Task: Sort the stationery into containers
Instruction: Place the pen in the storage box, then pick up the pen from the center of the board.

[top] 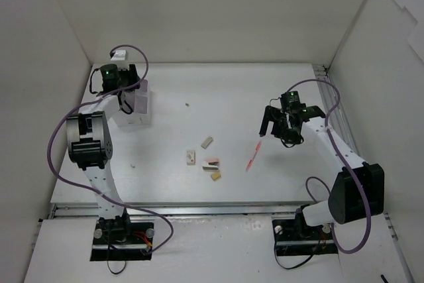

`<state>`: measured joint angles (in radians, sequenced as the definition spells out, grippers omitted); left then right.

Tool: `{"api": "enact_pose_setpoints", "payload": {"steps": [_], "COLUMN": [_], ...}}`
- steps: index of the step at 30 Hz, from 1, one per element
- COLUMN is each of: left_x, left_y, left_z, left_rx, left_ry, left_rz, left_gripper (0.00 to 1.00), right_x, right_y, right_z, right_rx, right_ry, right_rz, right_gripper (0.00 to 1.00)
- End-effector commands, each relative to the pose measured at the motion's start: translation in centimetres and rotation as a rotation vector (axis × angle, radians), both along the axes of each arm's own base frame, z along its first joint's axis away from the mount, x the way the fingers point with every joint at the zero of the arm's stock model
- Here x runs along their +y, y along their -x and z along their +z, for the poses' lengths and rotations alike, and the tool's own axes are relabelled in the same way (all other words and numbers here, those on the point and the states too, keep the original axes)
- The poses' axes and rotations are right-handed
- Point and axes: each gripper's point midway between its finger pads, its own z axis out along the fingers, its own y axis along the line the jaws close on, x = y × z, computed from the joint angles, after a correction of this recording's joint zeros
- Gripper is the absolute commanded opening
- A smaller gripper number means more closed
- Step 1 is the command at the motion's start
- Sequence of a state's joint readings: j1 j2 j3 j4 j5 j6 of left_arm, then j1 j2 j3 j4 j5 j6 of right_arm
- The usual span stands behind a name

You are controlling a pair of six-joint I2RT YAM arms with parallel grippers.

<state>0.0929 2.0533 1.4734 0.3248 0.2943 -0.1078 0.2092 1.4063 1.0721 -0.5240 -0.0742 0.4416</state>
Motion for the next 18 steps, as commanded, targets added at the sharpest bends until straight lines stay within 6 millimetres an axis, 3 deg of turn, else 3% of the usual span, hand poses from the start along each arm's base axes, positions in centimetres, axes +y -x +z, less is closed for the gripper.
{"api": "enact_pose_setpoints", "payload": {"steps": [1,2,3,5,6,7,9,10,11,13,14,15,16,17,18], "left_x": [0.5,0.4,0.2,-0.6,-0.7,-2.2,-3.4,-5.0,-5.6,-6.0,-7.7,-8.1,-8.6,-9.6,-9.7], "left_y": [0.6,1.2,1.7,3.0,3.6,4.2,6.2,7.1,8.8,10.7,12.9,13.9,15.5,17.1,18.0], "left_z": [9.9,11.5,11.7,14.1,15.0,15.4,17.7,17.4,18.8,18.0,17.9,17.5,14.6,15.6,15.0], "left_rx": [-0.209,-0.227,-0.21,-0.219,-0.223,-0.224,-0.243,-0.23,-0.24,-0.185,-0.142,-0.123,-0.044,-0.074,-0.064], "left_ry": [0.021,0.03,0.044,0.075,0.076,0.079,0.069,0.06,0.055,0.065,0.1,0.111,0.116,0.142,0.195], "left_rz": [0.028,0.031,0.03,0.023,0.023,-0.003,-0.017,-0.039,-0.035,0.026,0.014,0.02,0.023,0.009,0.035], "left_gripper": [0.52,0.56,0.7,0.83,0.99,0.99,0.99,0.99,0.99,0.99,0.99,0.99,0.99,0.99,0.99], "right_x": [-0.7,-0.8,-1.2,-0.8,-0.4,0.6,1.5,1.6,1.9,2.4,2.8,3.7,3.9,4.3,4.8], "right_y": [0.1,0.3,0.3,0.6,0.6,0.7,0.7,0.5,0.3,-0.1,-0.5,-0.7,-0.7,-0.8,-0.7], "right_z": [-0.7,-0.9,-1.2,-1.9,-2.2,-2.5,-3.3,-3.8,-3.9,-4.4,-4.6,-4.6,-5.5,-5.8,-6.3], "right_rx": [-0.007,-0.008,-0.019,-0.016,-0.014,-0.009,0.0,0.012,0.008,0.011,0.001,-0.002,0.019,0.022,0.036], "right_ry": [0.021,0.034,0.083,0.095,0.089,0.075,0.087,0.095,0.095,0.1,0.095,0.079,0.083,0.08,0.077], "right_rz": [-0.063,-0.074,-0.094,-0.101,-0.097,-0.069,-0.051,-0.056,-0.056,-0.089,-0.093,-0.092,-0.091,-0.086,-0.079], "right_gripper": [0.98,0.98,0.98,0.98,0.98,0.98,0.98,0.98,0.98,0.98,0.98,0.95,0.92,0.9,0.8]}}
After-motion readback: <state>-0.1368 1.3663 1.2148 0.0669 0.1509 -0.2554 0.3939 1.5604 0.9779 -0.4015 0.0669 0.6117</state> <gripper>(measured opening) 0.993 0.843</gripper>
